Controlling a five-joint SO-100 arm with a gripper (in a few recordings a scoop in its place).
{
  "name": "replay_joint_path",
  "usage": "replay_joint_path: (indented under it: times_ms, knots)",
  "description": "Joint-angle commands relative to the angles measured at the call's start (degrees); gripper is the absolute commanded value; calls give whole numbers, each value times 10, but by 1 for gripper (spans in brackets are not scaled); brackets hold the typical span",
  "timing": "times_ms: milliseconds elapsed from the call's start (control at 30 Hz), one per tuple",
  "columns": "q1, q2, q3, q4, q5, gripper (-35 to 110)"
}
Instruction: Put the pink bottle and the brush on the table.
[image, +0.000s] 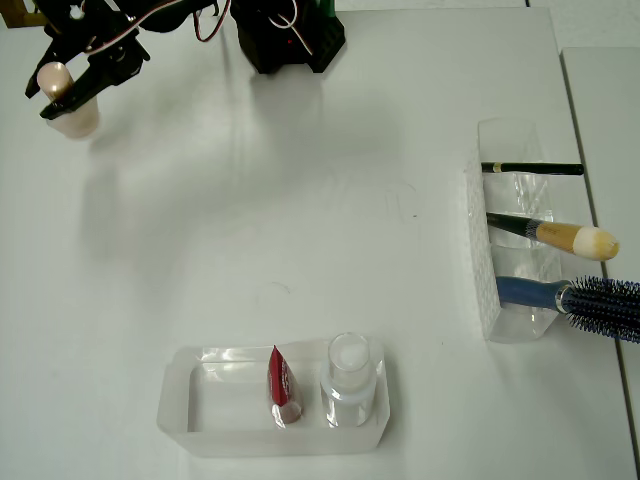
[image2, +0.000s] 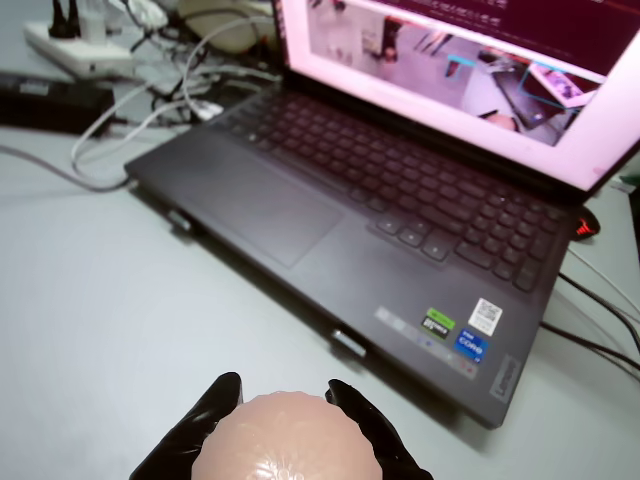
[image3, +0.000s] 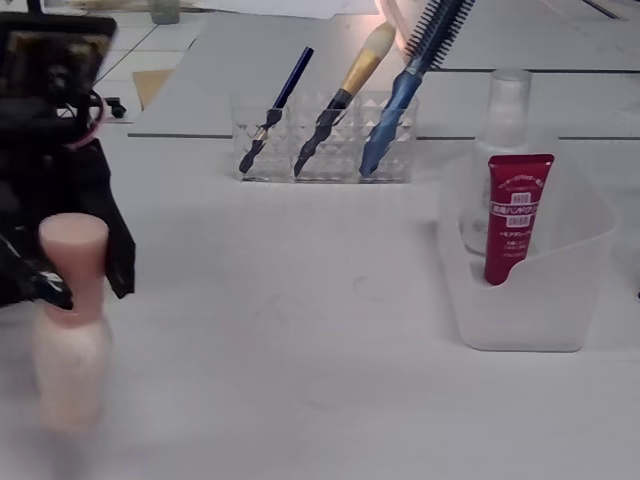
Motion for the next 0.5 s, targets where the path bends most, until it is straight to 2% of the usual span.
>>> replay_joint_path:
  times_ms: [0,100,467]
  knots:
    - [11,22,3,-22,28,0]
    - [11,15,3,-26,50,0]
    - [37,-91,12,-161,25,0]
